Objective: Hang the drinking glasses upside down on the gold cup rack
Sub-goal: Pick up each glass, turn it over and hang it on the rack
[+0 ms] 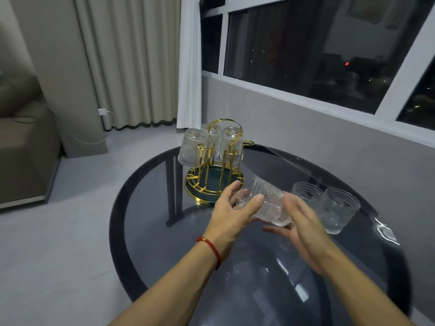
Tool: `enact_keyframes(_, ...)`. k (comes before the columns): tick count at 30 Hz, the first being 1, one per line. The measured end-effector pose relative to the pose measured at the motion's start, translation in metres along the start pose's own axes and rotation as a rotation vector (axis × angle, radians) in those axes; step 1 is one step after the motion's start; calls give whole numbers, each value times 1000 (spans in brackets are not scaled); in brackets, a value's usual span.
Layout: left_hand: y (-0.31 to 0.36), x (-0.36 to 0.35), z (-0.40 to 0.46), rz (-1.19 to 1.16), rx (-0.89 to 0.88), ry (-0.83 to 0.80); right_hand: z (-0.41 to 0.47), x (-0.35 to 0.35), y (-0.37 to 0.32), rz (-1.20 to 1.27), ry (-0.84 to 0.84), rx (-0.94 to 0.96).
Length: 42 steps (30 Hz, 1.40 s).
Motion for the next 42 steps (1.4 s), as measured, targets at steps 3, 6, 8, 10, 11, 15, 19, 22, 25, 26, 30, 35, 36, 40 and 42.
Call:
enact_keyframes(3, 1, 15, 7, 289, -126, 69, 13, -15, -30, -186, 183, 161)
enact_keyframes(6, -17, 39, 17, 1002, -308, 131, 39, -24, -67, -545, 364, 300)
enact_keyframes(8, -38, 50, 23, 1379, -315, 63, 64, -29, -88, -650, 404, 301)
enact_keyframes(10, -52, 56, 27, 1455, -280, 35, 88, -33, -104, -726, 422, 303)
enact_keyframes(11, -55, 57, 28, 1444, -276, 42, 98, -36, -109, -761, 421, 309)
enact_keyframes(15, -59, 57, 32, 1464, -283, 61, 125, -48, -121, -882, 348, 335)
enact_keyframes(19, -61, 57, 33, 1493, -265, 53, 138, -59, -124, -940, 287, 363)
enact_keyframes(22, -62, 56, 34, 1502, -254, 45, 146, -69, -125, -1008, 231, 376)
enact_keyframes(25, -61, 56, 34, 1506, -255, 50, 151, -77, -118, -1036, 219, 350)
enact_keyframes(26, -62, 56, 34, 1506, -255, 50, 151, -81, -113, -1035, 222, 345)
enact_keyframes(30, -63, 56, 34, 1499, -267, 56, 154, -93, -90, -1027, 269, 297)
enact_keyframes(35, -63, 56, 34, 1490, -271, 63, 160, -99, -71, -1034, 293, 267)
enact_keyframes(36, -64, 56, 35, 1492, -271, 63, 162, -99, -70, -1030, 301, 272)
enact_keyframes(40, -63, 56, 35, 1492, -264, 59, 164, -96, -66, -1018, 305, 294)
enact_keyframes(42, -62, 56, 35, 1490, -267, 62, 161, -95, -64, -1032, 261, 311)
Point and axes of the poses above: each hand's wrist, its own z-axis towards the middle knuckle, its own x-axis out of the back of the hand, y = z × x, the point moved 2 cm from there along z, towards the middle knuckle, and after that the axes turned 4 degrees about y, right-handed, at the moved point
